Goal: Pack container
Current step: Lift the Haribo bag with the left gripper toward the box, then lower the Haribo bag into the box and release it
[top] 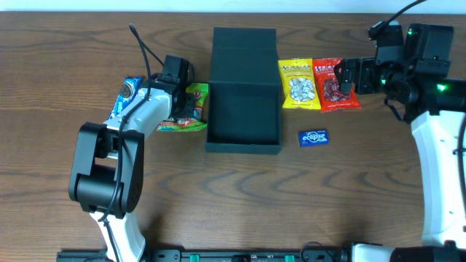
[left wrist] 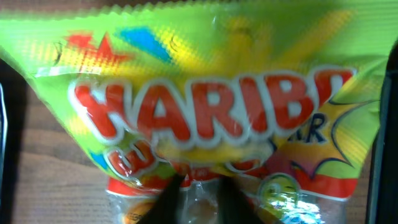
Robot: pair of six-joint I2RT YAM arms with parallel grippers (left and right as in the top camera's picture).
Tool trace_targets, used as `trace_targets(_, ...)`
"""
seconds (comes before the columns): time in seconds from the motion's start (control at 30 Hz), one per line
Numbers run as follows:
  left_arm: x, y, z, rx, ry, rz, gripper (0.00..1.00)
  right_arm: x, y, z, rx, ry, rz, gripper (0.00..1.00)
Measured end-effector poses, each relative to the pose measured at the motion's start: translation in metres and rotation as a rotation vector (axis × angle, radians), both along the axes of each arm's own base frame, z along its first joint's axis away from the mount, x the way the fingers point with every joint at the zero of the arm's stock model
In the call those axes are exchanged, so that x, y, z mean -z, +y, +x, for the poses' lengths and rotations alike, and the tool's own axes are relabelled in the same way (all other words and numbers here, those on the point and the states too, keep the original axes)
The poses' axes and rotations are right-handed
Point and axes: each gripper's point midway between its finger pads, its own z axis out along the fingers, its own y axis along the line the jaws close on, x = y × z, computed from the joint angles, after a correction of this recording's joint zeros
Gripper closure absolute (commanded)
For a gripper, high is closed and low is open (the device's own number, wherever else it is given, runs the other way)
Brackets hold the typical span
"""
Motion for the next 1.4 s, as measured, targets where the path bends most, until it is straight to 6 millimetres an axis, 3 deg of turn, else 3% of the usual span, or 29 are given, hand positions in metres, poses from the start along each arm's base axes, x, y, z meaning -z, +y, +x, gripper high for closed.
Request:
trace_targets(0.2,-0.003,-0.001,0.001,-0.002,-0.007,-0.004,0.94,0.000,0.000,0.000,0.000,0.001,0.000,0.01)
trace_targets(0.37,-0.021,-0.002,0.003,0.001,-0.041,-0.018,0.94,-0.002,0.000,-0.004,0.001,0.005,0.000,0.01)
trace_targets(0.47,-0.055,-0.004,0.008,0.002,-0.120,-0.037,0.94,-0.013,0.001,-0.011,0.000,-0.022,-0.002,0.01)
trace_targets(0.63,-0.134,-0.012,0.011,0.020,-0.303,-0.082,0.94,-0.048,0.002,-0.029,0.000,-0.114,-0.009,0.01)
trace_targets(0.7,-0.160,-0.029,0.006,0.059,-0.360,-0.104,0.94,-0.057,0.003,-0.035,0.000,-0.140,-0.011,0.01)
trace_targets(0.77,-0.169,-0.047,0.000,0.100,-0.378,-0.118,0.94,-0.058,0.003,-0.038,0.001,-0.137,-0.009,0.01)
trace_targets(0.9,-0.164,-0.092,-0.025,0.182,-0.333,-0.156,0.94,-0.052,0.003,-0.042,0.011,-0.101,0.003,0.01)
trace_targets(1.03,-0.154,-0.121,-0.051,0.165,-0.256,-0.206,0.94,-0.047,0.004,-0.046,0.013,-0.076,0.007,0.01)
trace_targets(1.23,-0.126,-0.142,-0.063,0.101,-0.165,-0.232,0.94,-0.046,0.004,-0.048,0.014,-0.066,0.008,0.01)
trace_targets(1.4,-0.108,-0.148,-0.058,0.052,-0.139,-0.242,0.94,-0.045,0.004,-0.049,0.014,-0.063,0.008,0.01)
